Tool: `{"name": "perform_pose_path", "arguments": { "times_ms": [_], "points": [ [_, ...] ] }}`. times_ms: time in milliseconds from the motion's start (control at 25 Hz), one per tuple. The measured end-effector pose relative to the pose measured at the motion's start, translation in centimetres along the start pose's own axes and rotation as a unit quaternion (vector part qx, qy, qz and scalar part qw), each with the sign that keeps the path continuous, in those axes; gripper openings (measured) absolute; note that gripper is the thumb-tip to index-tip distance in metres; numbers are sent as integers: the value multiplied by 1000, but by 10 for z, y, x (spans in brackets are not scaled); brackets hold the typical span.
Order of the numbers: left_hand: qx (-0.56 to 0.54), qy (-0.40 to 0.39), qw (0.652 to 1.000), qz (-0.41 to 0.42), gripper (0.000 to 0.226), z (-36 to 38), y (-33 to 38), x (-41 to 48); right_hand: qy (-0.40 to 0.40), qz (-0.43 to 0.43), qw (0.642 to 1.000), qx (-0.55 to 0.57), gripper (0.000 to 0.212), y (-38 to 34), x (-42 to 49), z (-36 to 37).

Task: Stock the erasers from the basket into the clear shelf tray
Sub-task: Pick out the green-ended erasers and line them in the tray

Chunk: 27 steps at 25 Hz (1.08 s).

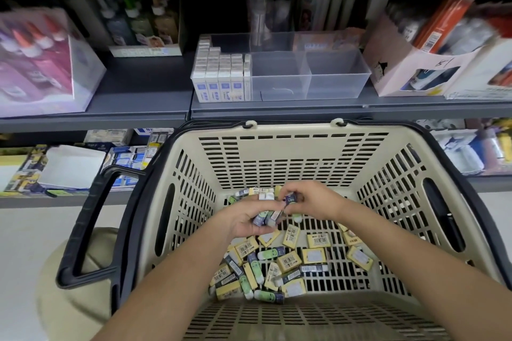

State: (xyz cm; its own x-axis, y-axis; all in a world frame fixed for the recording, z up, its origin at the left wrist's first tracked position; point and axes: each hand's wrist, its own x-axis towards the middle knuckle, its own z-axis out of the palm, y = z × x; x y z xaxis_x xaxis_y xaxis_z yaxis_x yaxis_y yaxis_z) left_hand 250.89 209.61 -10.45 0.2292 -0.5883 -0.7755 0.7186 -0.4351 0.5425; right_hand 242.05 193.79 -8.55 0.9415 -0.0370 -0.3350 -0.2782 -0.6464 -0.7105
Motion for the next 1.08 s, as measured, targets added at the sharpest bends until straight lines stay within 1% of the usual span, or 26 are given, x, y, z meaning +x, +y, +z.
{"name": "perform_pose_path", "arguments": {
  "times_ms": [80,120,200,280,360,400,440,560,600,640,720,760,840,880,960,1000,1040,1080],
  "points": [
    [-13,17,999,29,24,4,7,-2,27,43,995,90,24,-5,-3,-12],
    [-14,24,999,44,25,7,11,-4,32,47,991,121,19,-6,-5,-18],
    [7,32,997,70,29,14,19,-9,50,30,989,133,11,-12,-8,-29],
    [25,37,994,104,29,21,29,-20,66,18,987,146,11,-22,-11,-37],
    [19,33,988,152,23,25,45,-32,60,20,981,186,11,-31,-12,-44],
    [8,30,984,176,22,26,55,-40,52,16,980,189,12,-36,-13,-47],
    [-5,28,980,197,21,26,64,-48,50,3,984,170,15,-41,-14,-50],
    [-30,39,963,266,20,23,91,-68,61,-31,990,125,41,-52,-11,-62],
    [-39,46,954,293,19,21,100,-72,70,-28,989,126,41,-58,-10,-67],
    [-48,56,945,319,19,19,108,-76,82,-29,989,116,35,-63,-9,-73],
    [-65,80,926,362,19,12,125,-79,118,-45,991,51,17,-75,-4,-86],
    [-73,95,918,377,20,9,132,-80,136,-55,989,24,15,-81,-1,-92],
    [-70,131,904,402,20,0,143,-78,183,-61,981,-32,19,-91,11,-109],
    [-55,154,895,415,20,-4,147,-77,212,-59,974,-53,20,-97,19,-119],
    [2,218,871,440,21,-11,150,-72,286,-38,957,-34,7,-109,36,-140],
    [39,252,855,452,22,-14,150,-69,321,-25,947,-14,8,-115,45,-151],
    [71,277,839,463,22,-17,149,-66,350,-18,936,-19,15,-121,54,-160],
    [93,290,826,475,22,-19,147,-65,364,-12,930,-53,18,-125,62,-167]
  ]
}}
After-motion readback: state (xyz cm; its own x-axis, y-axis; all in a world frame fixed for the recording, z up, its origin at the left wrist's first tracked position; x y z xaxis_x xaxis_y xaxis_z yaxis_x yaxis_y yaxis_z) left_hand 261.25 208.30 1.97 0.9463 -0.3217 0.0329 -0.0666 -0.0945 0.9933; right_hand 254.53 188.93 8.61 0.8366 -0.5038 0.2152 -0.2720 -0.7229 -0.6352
